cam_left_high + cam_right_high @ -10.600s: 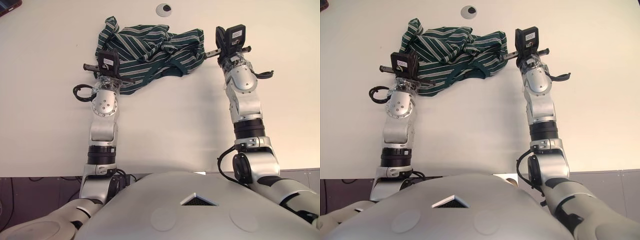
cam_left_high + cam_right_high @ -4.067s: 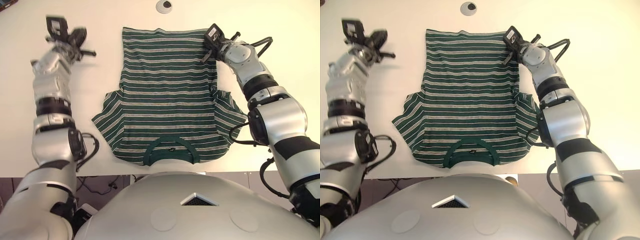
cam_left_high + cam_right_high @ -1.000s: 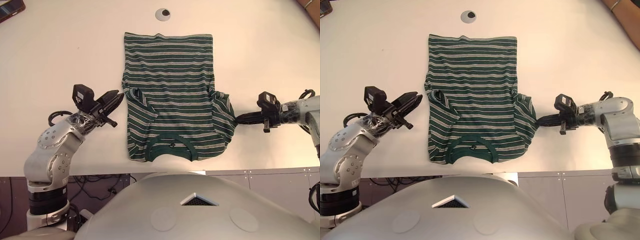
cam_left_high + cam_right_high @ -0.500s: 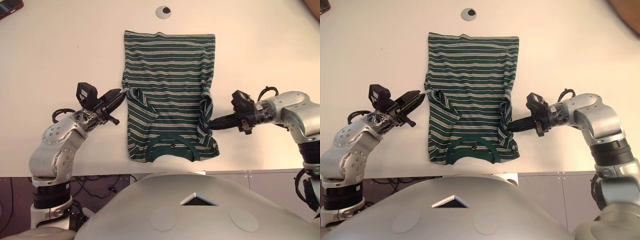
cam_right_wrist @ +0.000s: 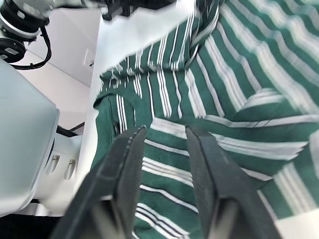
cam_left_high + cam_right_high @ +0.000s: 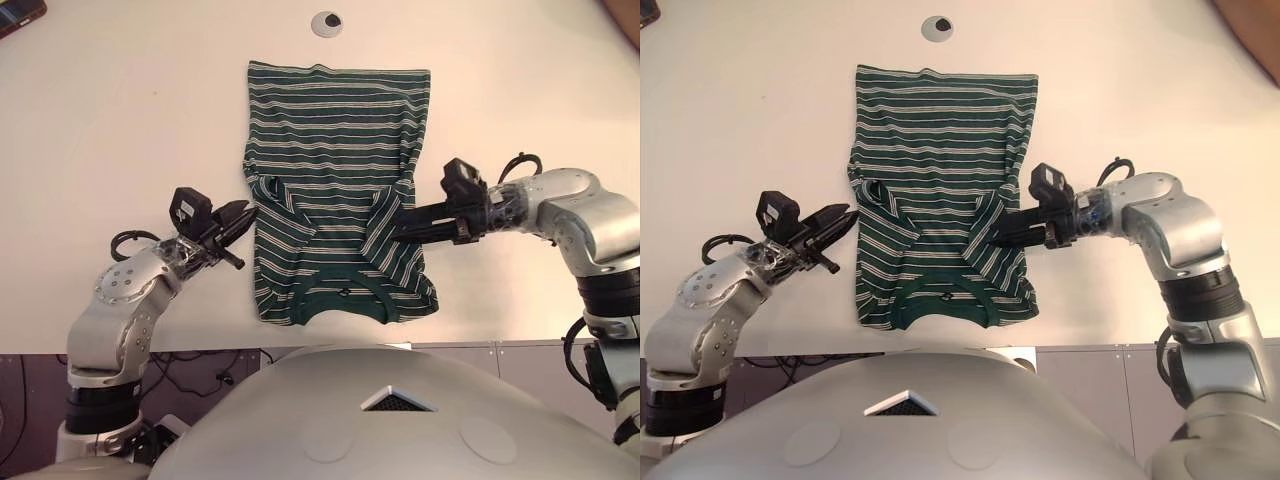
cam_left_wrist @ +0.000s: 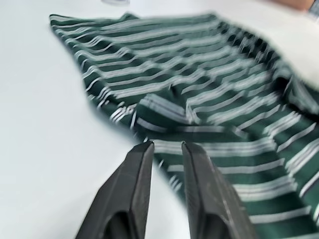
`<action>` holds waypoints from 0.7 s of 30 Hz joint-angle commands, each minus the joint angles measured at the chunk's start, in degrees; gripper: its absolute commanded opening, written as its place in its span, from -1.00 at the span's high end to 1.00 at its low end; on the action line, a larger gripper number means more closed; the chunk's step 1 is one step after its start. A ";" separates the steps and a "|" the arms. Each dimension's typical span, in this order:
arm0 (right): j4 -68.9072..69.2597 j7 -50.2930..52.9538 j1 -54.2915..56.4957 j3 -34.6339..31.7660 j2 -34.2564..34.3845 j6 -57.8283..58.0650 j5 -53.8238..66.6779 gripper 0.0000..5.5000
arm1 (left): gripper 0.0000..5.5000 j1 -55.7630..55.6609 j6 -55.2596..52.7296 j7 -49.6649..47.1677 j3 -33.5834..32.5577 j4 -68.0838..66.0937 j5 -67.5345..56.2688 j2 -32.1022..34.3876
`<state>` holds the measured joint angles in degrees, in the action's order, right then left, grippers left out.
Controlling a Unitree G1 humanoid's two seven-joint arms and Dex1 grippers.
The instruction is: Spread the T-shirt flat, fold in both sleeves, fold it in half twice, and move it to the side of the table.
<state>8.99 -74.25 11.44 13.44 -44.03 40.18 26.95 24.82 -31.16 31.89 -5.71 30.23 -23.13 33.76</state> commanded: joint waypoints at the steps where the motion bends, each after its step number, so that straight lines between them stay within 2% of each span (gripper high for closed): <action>1: -5.71 -2.07 -3.96 -0.17 -8.80 -23.92 -12.83 0.20 | 0.48 6.82 14.26 2.80 2.17 -1.60 18.12 12.80; 2: -7.96 -1.74 -5.46 -0.30 -9.61 -31.67 -15.67 0.15 | 0.44 7.74 21.81 2.56 3.31 -4.60 24.62 16.37; 5: -17.48 -2.81 -9.28 0.39 -11.48 -64.42 -22.88 0.13 | 0.26 8.70 46.99 -1.89 7.40 -15.32 40.88 24.30; 7: -24.55 -1.62 -9.71 1.46 -11.40 -84.39 -26.60 0.13 | 0.21 8.64 54.15 -2.83 10.63 -19.15 45.52 25.84; 9: -28.79 -0.29 -10.89 1.62 -10.56 -95.89 -27.75 0.13 | 0.21 9.15 57.76 -3.61 13.43 -20.62 48.86 25.64; 17: -34.33 4.48 -14.17 5.56 -7.72 -121.31 -32.48 0.13 | 0.21 11.52 72.92 -6.55 16.40 -22.62 56.51 27.82; 21: -35.94 9.76 -9.94 8.16 -2.78 -126.39 -37.12 0.13 | 0.21 8.99 77.34 -6.78 17.88 -22.93 58.90 27.74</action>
<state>-25.68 -65.07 0.36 19.37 -49.39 -85.68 -4.62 32.54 46.51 21.85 8.77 10.64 29.26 60.38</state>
